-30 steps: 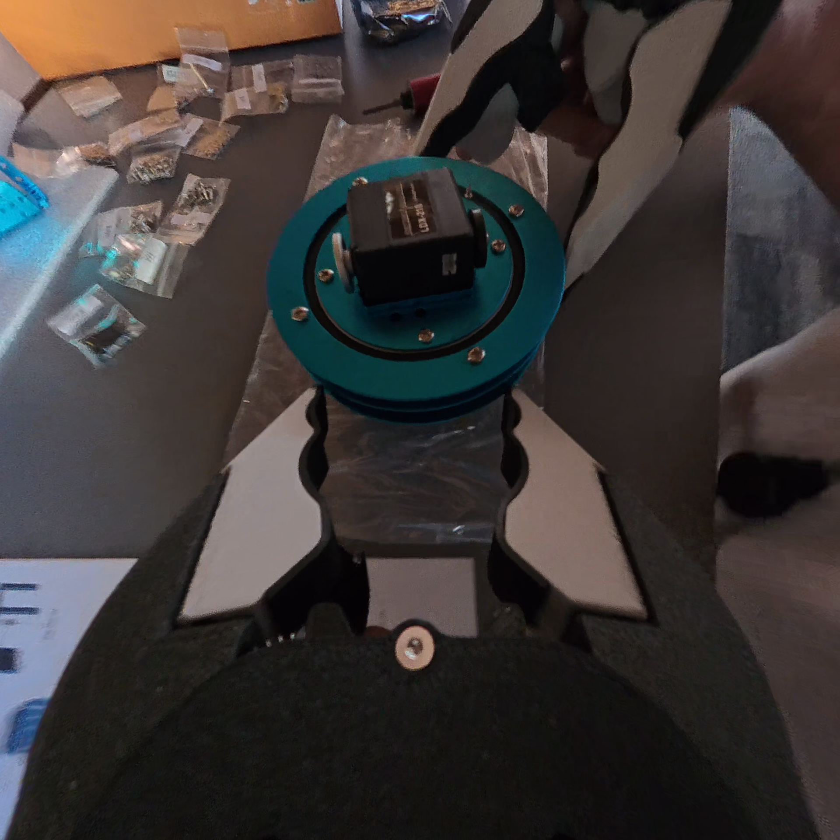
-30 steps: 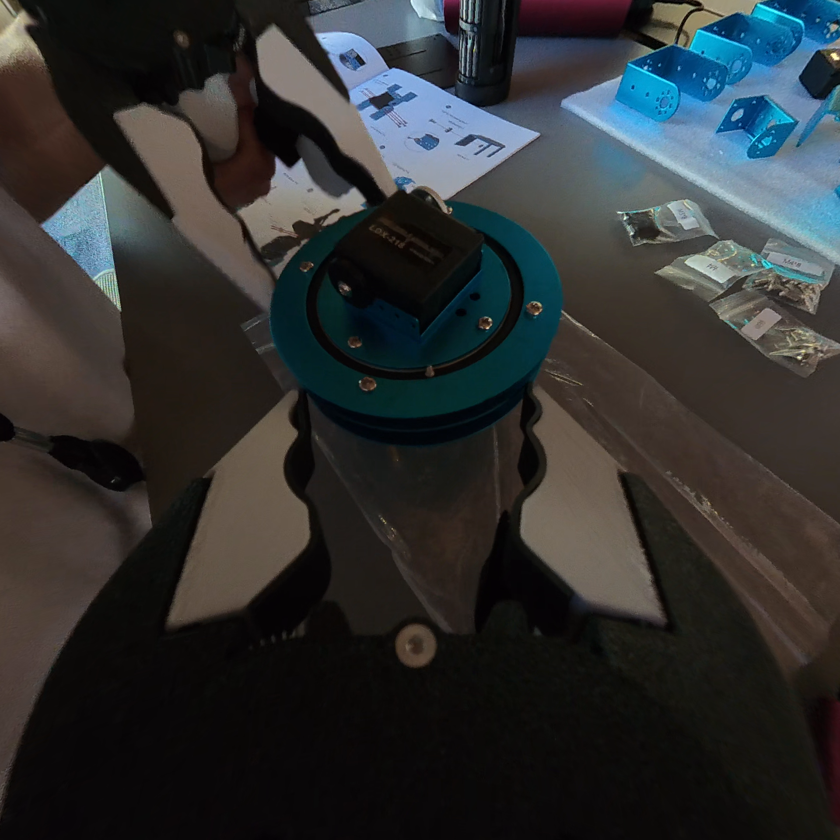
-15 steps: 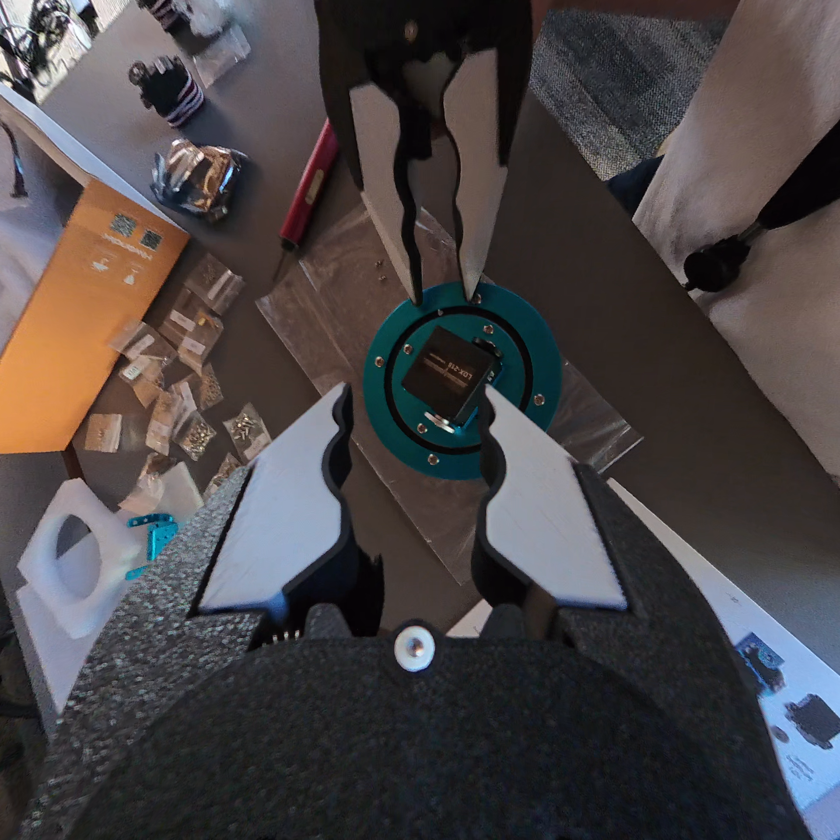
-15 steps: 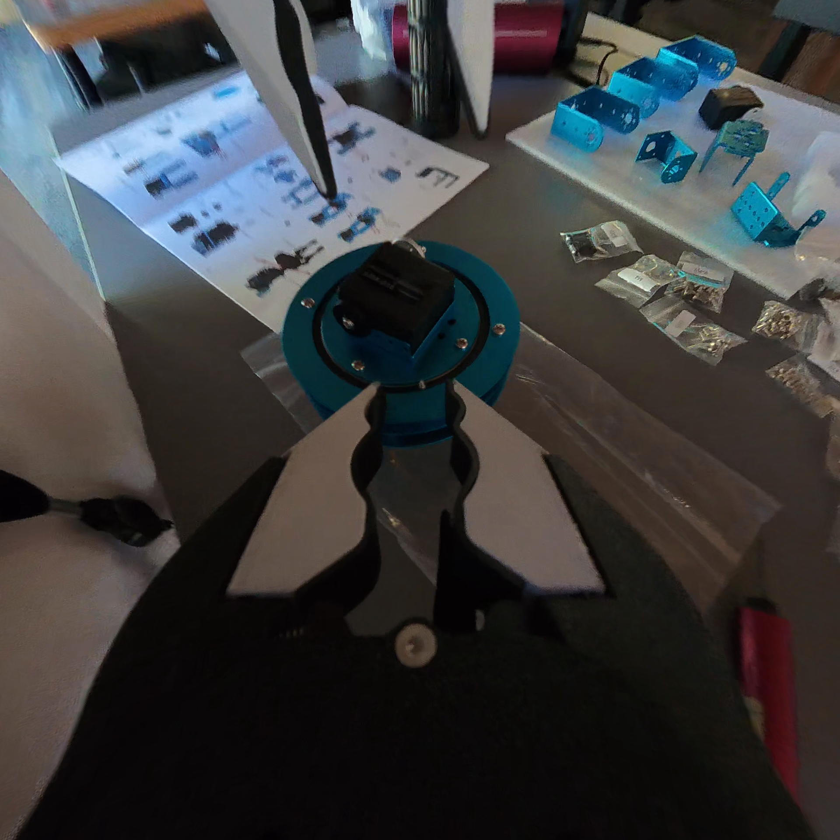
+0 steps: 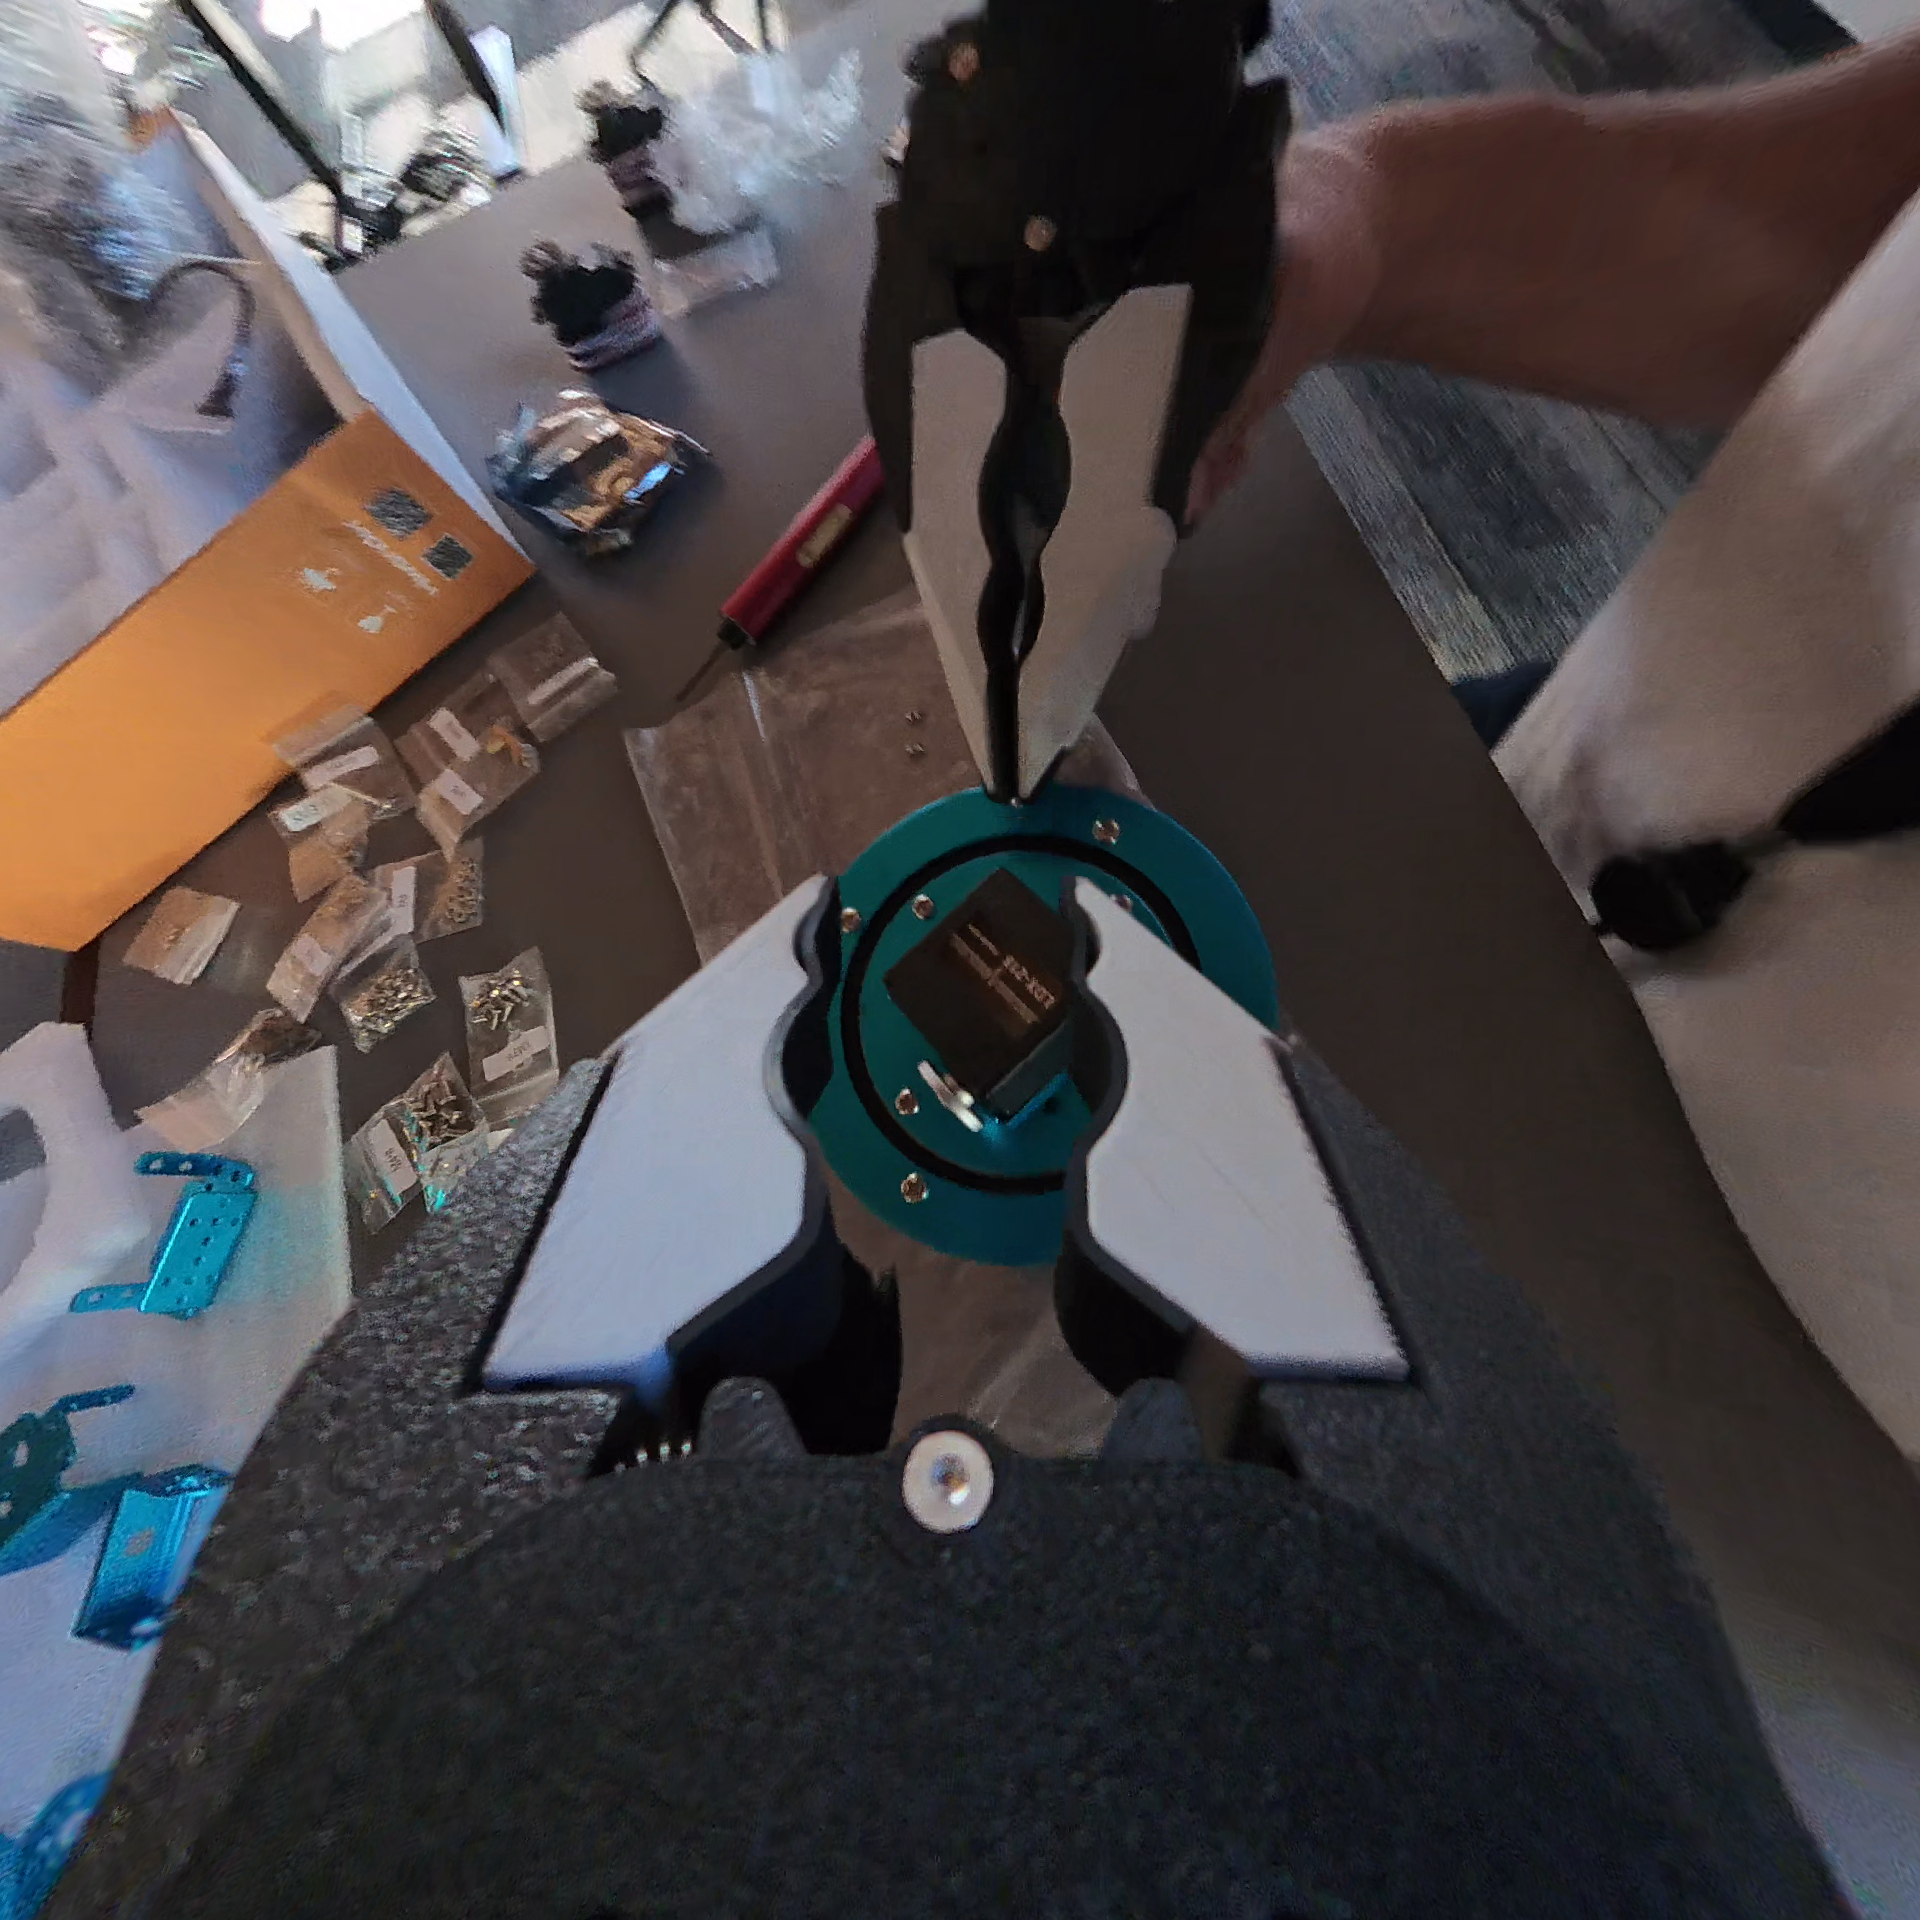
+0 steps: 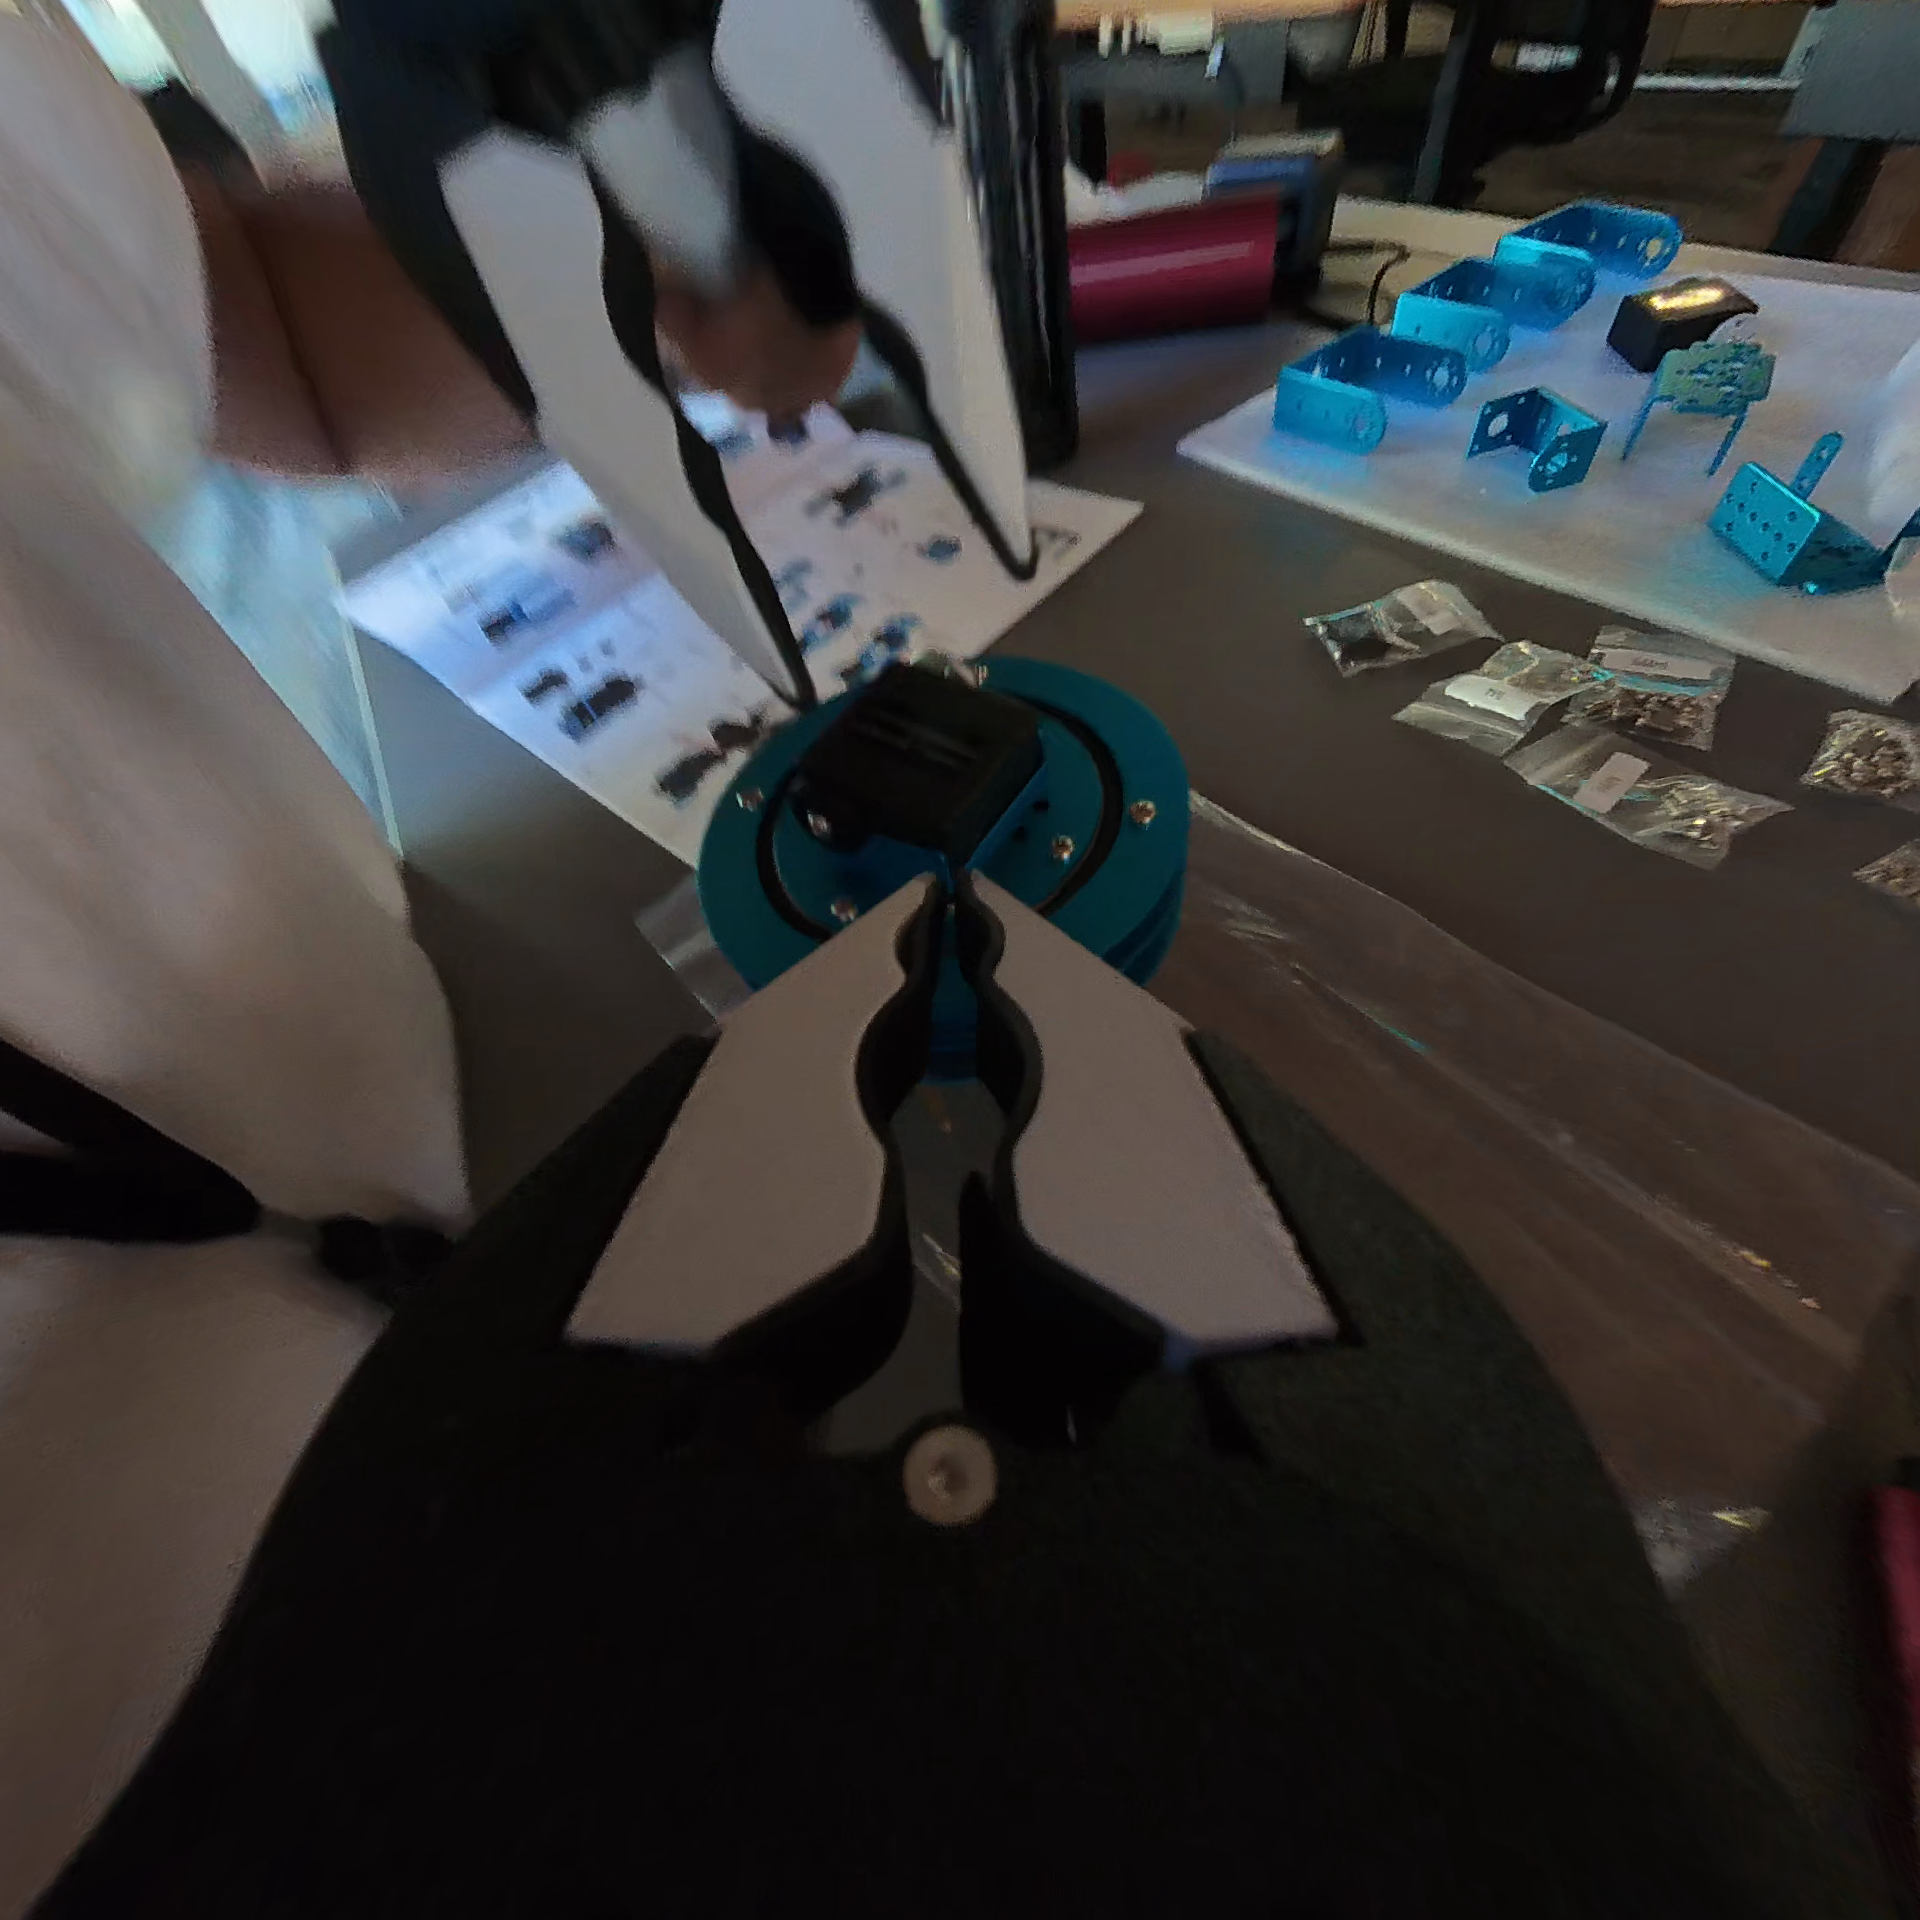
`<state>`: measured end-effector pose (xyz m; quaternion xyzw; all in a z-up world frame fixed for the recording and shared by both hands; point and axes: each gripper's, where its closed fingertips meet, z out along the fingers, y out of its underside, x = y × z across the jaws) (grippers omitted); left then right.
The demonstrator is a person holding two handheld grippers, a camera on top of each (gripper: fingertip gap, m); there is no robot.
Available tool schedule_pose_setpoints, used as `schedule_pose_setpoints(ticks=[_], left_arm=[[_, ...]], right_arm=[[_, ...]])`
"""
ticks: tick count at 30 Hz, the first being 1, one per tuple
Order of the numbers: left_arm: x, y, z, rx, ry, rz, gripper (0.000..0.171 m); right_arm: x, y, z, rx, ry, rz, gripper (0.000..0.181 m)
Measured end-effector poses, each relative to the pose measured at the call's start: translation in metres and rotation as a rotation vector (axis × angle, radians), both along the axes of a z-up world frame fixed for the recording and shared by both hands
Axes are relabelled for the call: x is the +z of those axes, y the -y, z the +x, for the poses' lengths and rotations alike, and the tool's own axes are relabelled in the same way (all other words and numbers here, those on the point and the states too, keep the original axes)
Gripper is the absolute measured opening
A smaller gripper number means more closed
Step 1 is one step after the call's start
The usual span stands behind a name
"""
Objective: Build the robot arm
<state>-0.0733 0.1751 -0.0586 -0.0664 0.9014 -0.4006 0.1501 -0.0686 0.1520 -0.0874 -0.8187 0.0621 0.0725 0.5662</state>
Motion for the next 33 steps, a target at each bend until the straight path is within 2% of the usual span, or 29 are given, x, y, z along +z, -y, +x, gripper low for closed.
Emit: schedule_pose_setpoints(ticks=[3, 7, 11, 13, 16, 22, 25, 29, 33], left_arm=[[-0.001, 0.003, 0.005, 0.080, 0.044, -0.056, 0.025], [0.005, 0.013, -0.003, 0.110, 0.054, -0.158, 0.024], [0.016, 0.016, -0.002, 0.151, 0.181, -0.196, 0.012], [0.022, 0.016, -0.003, 0.159, 0.255, -0.200, 0.012], [0.028, 0.015, -0.010, 0.137, 0.305, -0.211, 0.025], [0.022, 0.010, -0.020, 0.079, 0.430, -0.113, 0.017], [0.020, 0.010, -0.024, 0.059, 0.463, -0.086, 0.012], [0.033, 0.006, -0.020, 0.143, 0.526, -0.126, 0.012], [0.032, 0.007, -0.022, 0.223, 0.530, -0.169, 0.004]], right_arm=[[0.022, 0.002, 0.004, -0.020, -0.193, 0.166, 0.000], [0.048, 0.002, 0.007, 0.038, -0.531, 0.373, 0.000], [0.063, -0.002, 0.002, 0.160, -0.826, 0.498, 0.000], [0.062, -0.009, -0.005, 0.210, -0.904, 0.473, 0.000], [0.055, -0.020, -0.016, 0.244, -0.924, 0.390, 0.000], [0.059, -0.024, -0.035, 0.359, -0.966, 0.331, 0.000], [0.058, -0.026, -0.039, 0.362, -0.956, 0.309, 0.000], [0.063, -0.025, -0.031, 0.308, -0.898, 0.350, 0.000], [0.064, -0.026, -0.030, 0.287, -0.843, 0.361, 0.000]])
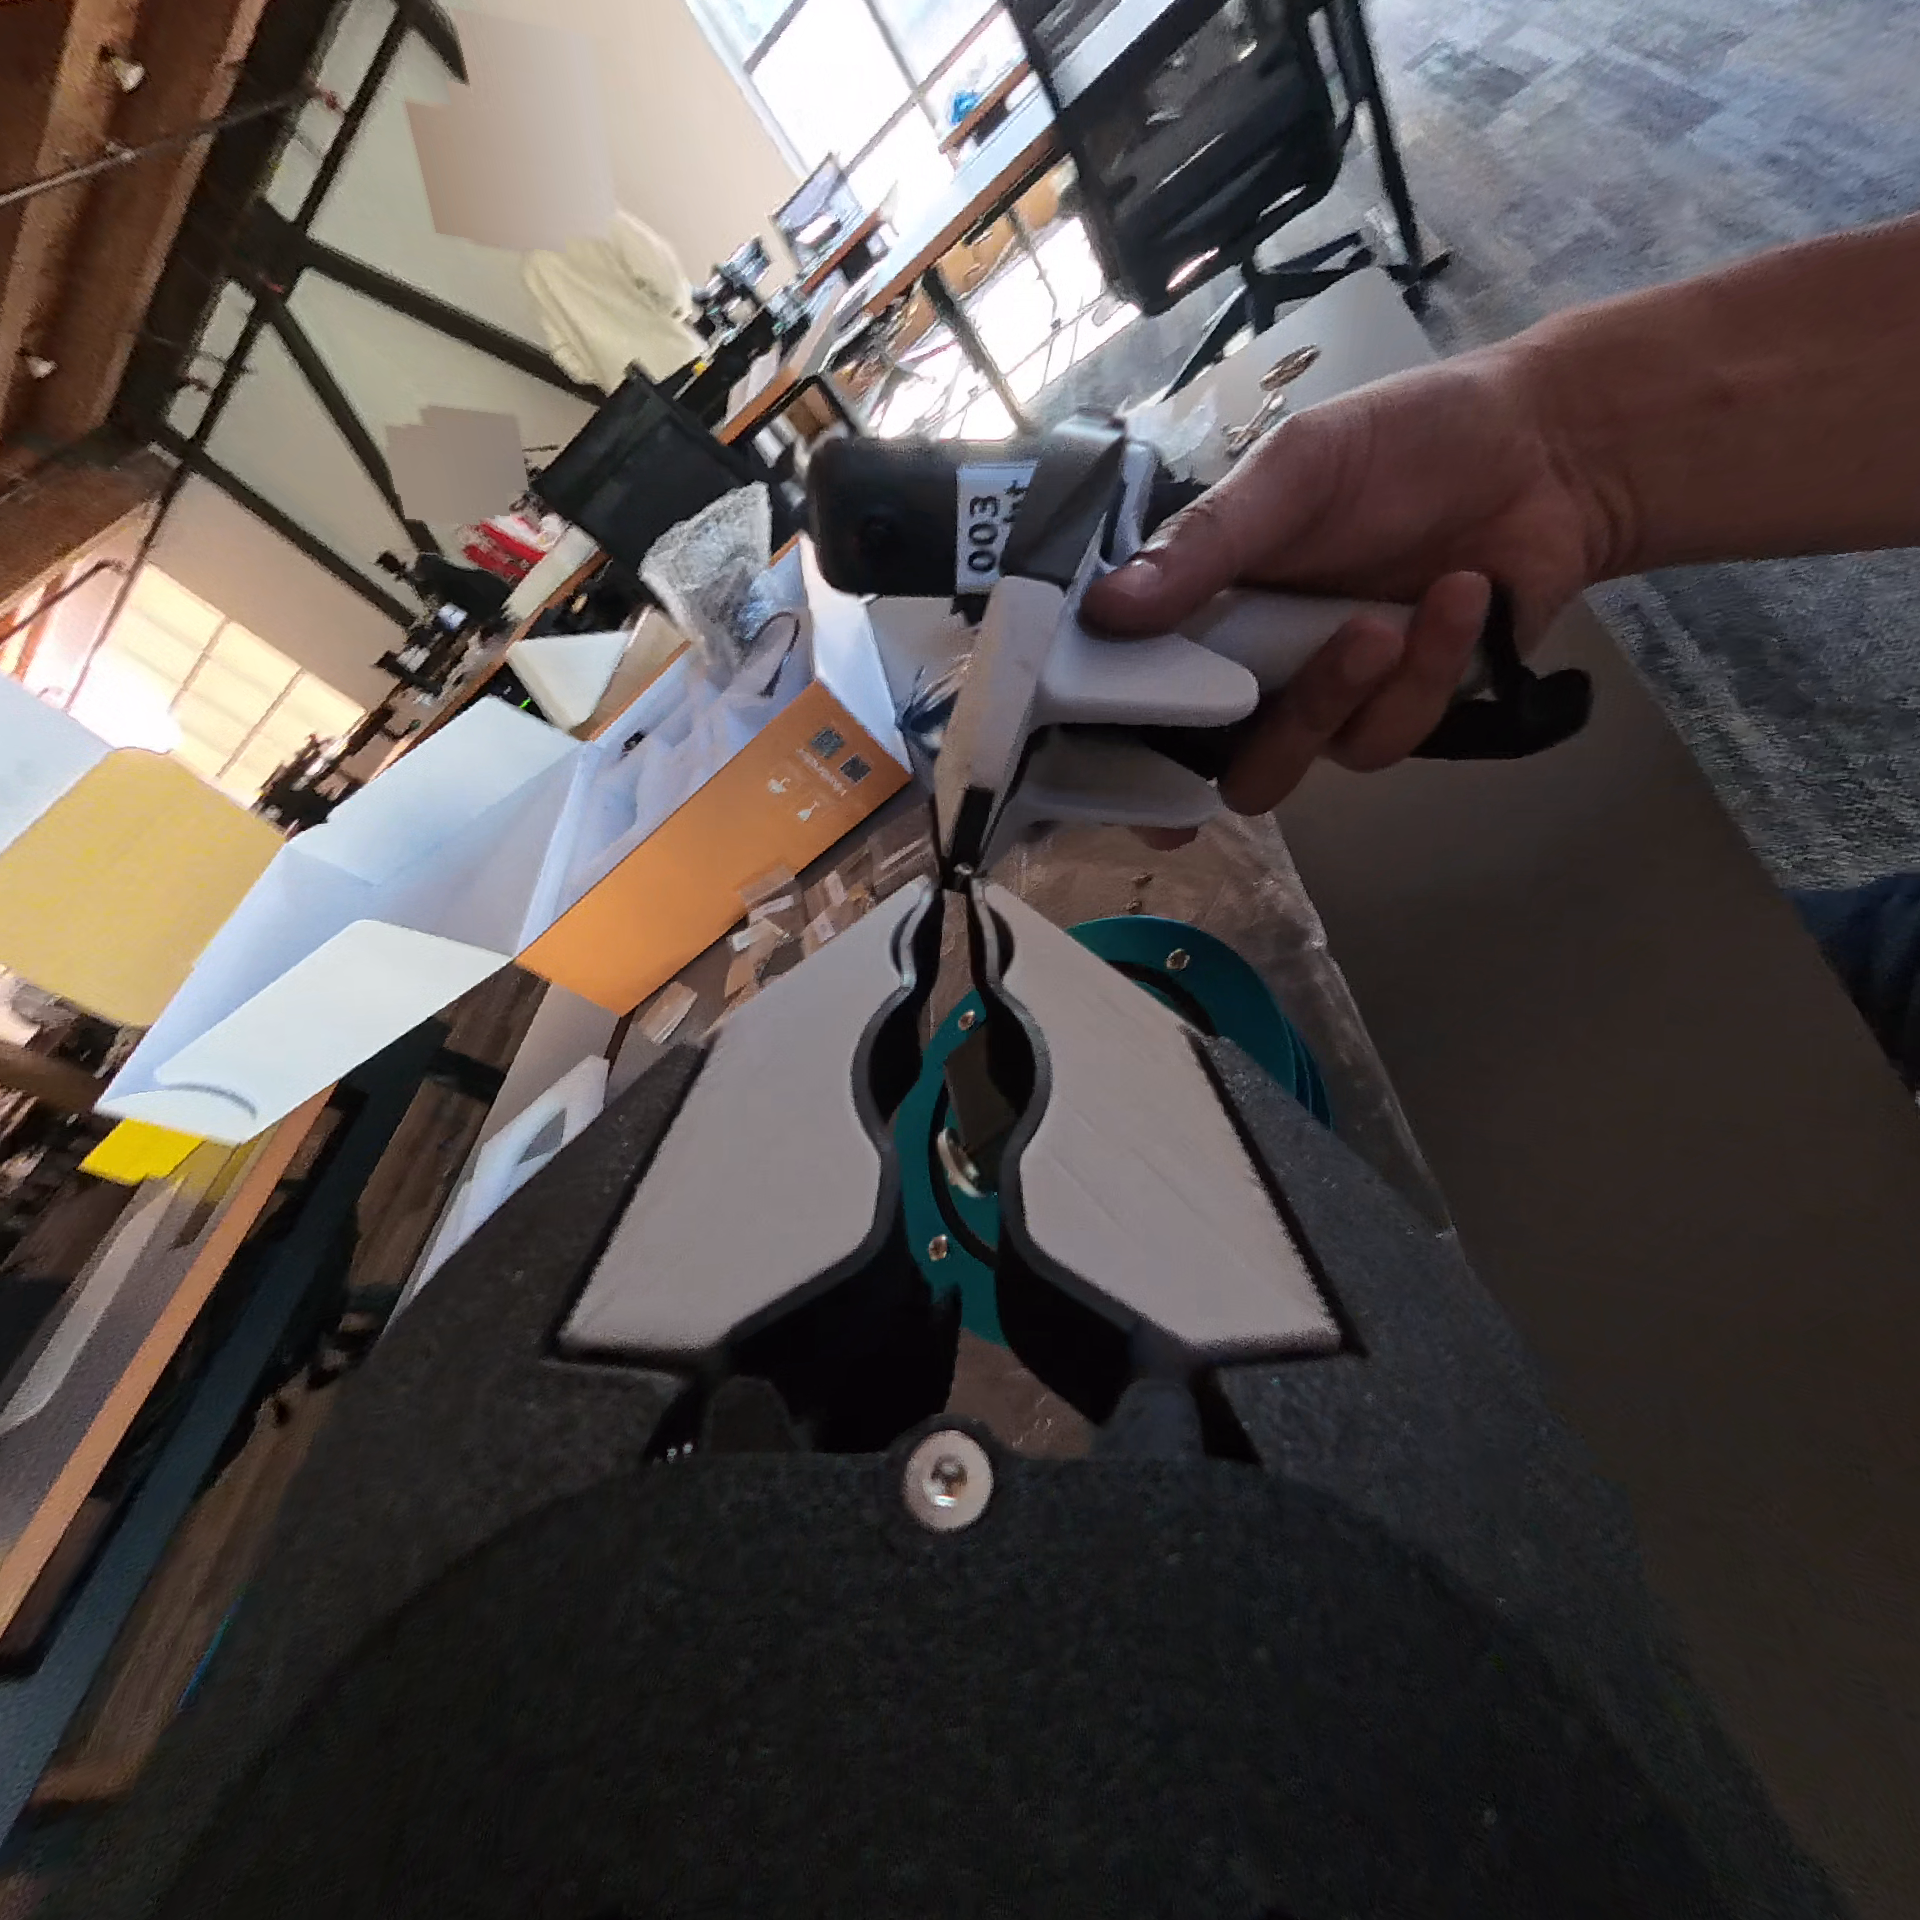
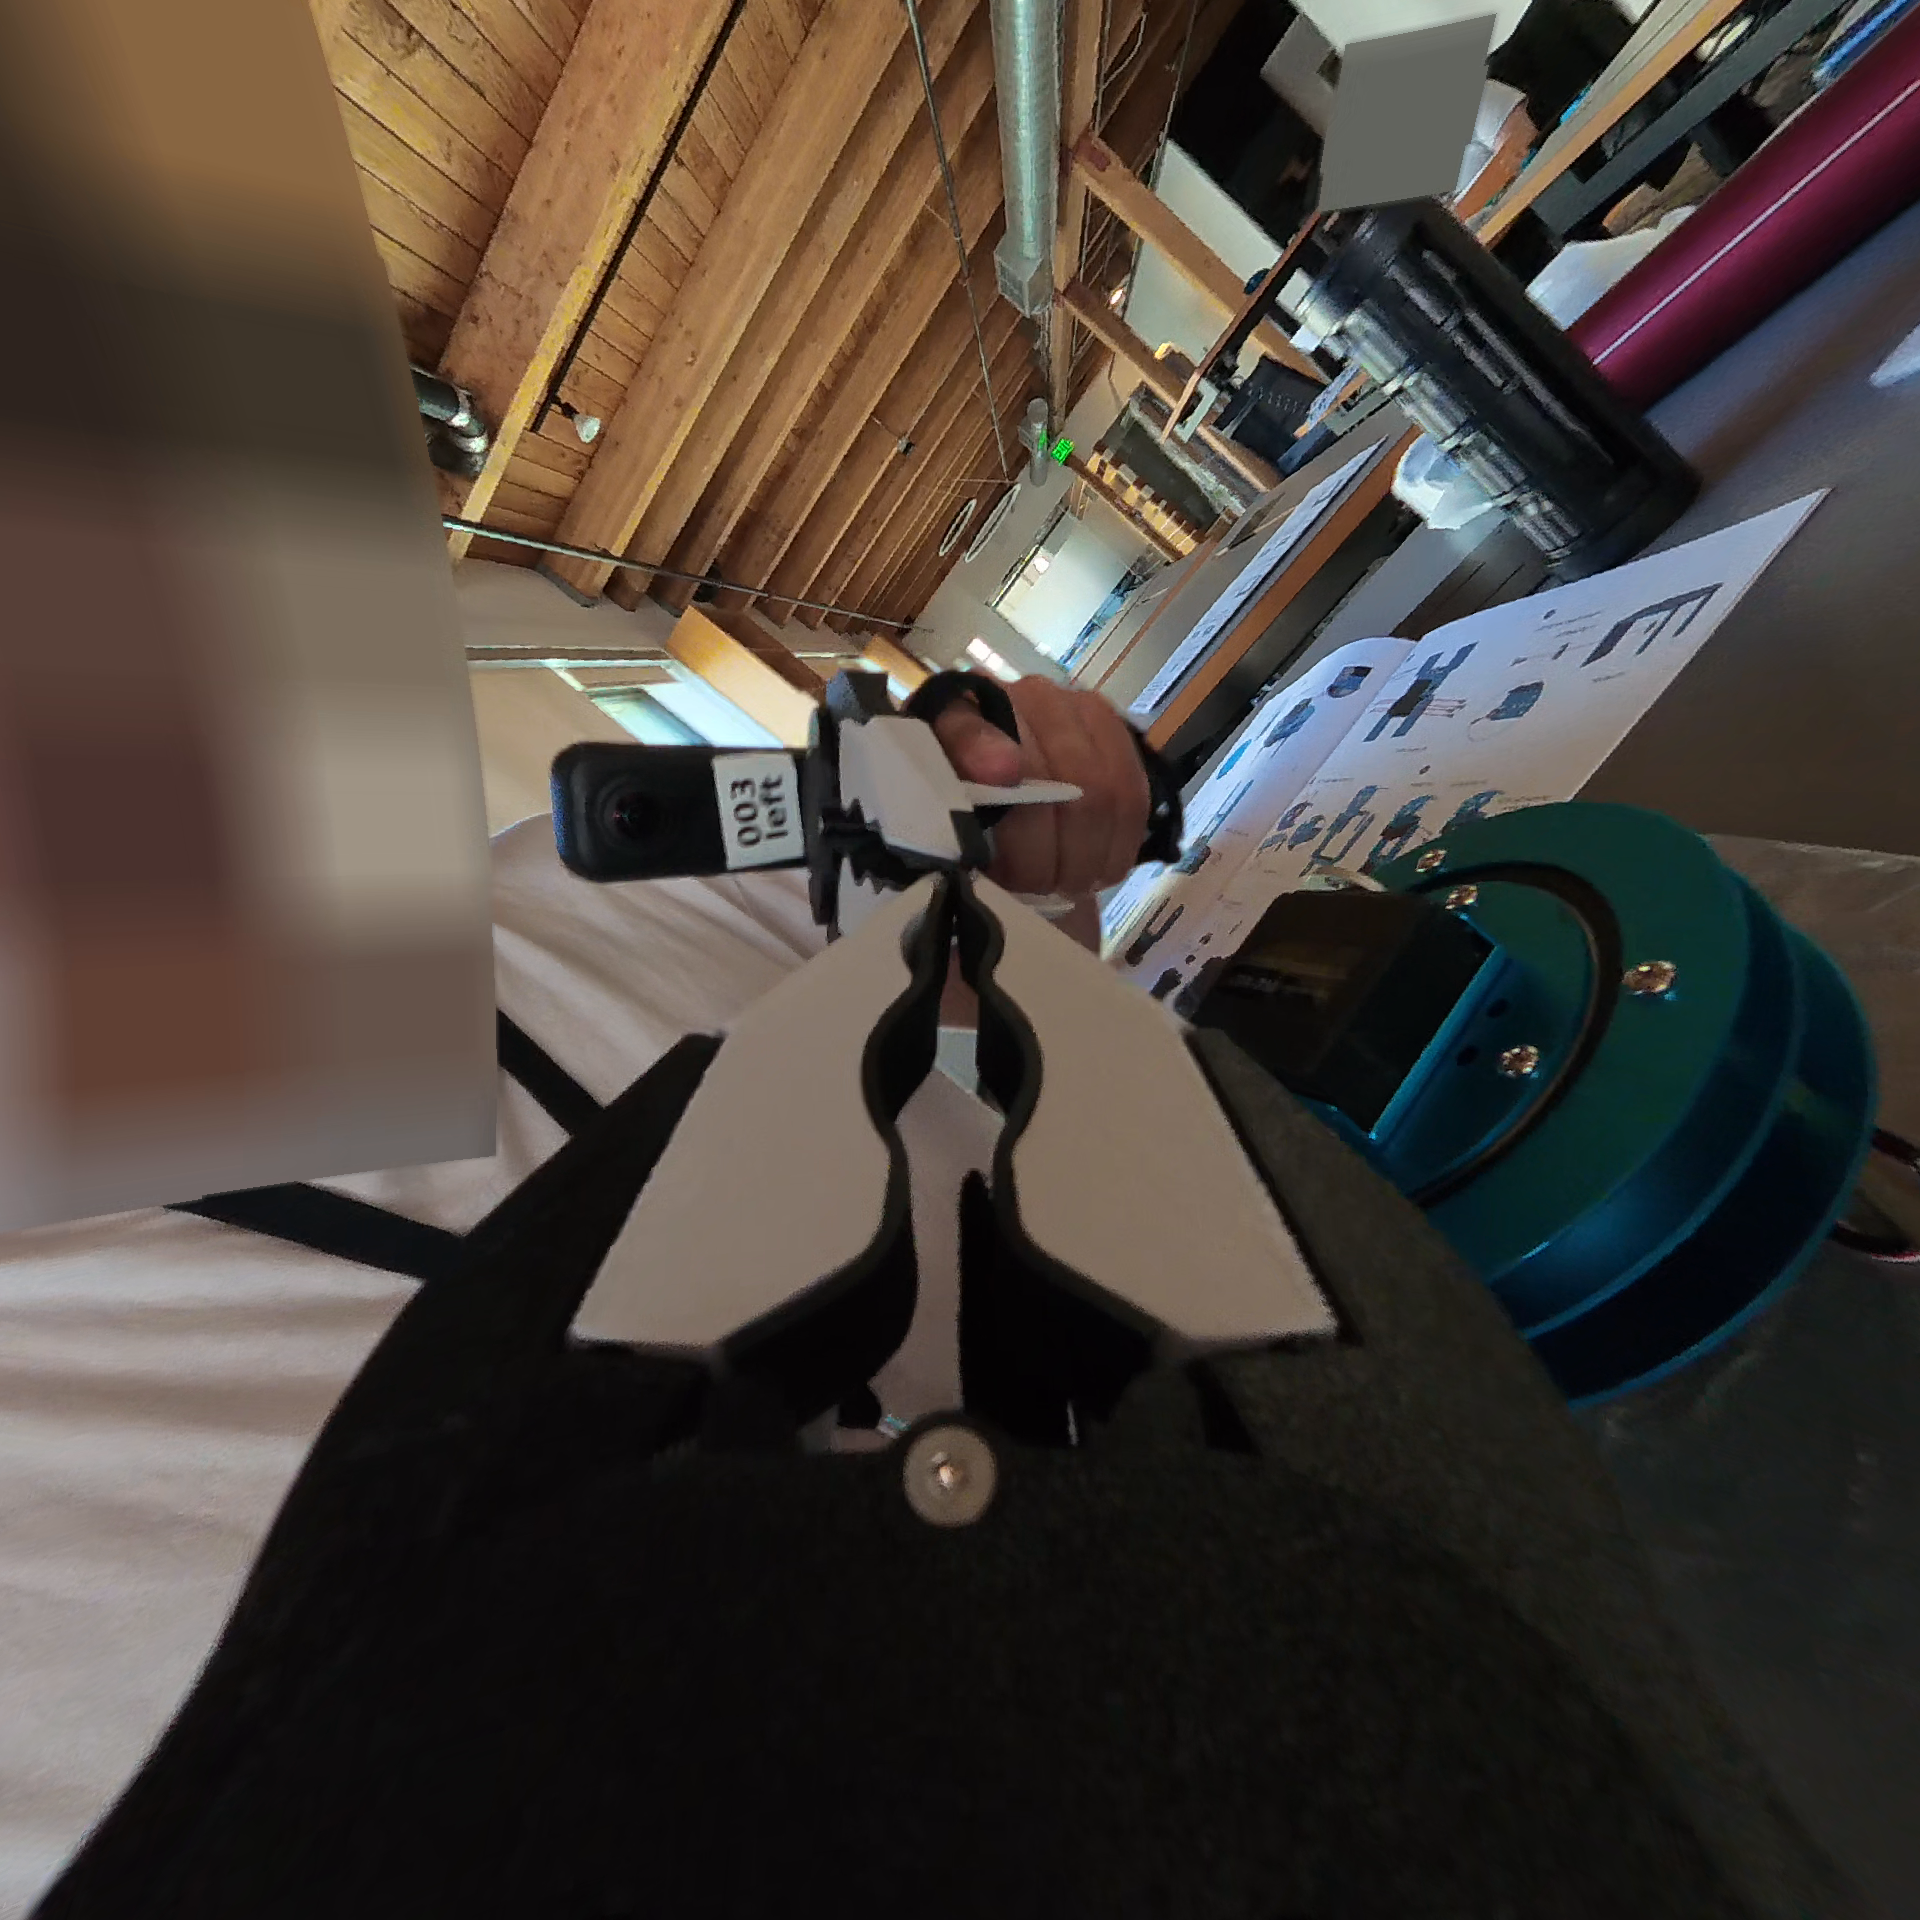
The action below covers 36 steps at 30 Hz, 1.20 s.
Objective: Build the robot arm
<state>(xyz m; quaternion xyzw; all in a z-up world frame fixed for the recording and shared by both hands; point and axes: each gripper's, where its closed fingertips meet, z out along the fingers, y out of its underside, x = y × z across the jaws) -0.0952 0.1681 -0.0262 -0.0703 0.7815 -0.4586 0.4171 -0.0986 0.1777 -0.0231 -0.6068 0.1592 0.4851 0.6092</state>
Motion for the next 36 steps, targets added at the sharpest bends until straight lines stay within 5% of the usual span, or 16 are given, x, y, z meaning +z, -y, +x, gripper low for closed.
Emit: schedule_pose_setpoints(ticks=[9, 19, 36], left_arm=[[-0.017, -0.005, -0.001, 0.133, -0.027, -0.007, 0.002], [-0.031, -0.004, 0.000, 0.180, -0.052, -0.002, 0.000], [-0.033, -0.003, 0.006, 0.228, 0.135, 0.192, 0.000]], right_arm=[[-0.017, -0.005, -0.002, -0.036, 0.085, -0.056, 0.000], [-0.027, -0.002, 0.006, -0.178, 0.368, -0.156, 0.003], [-0.033, -0.002, 0.001, -0.268, 0.613, -0.294, 0.002]])
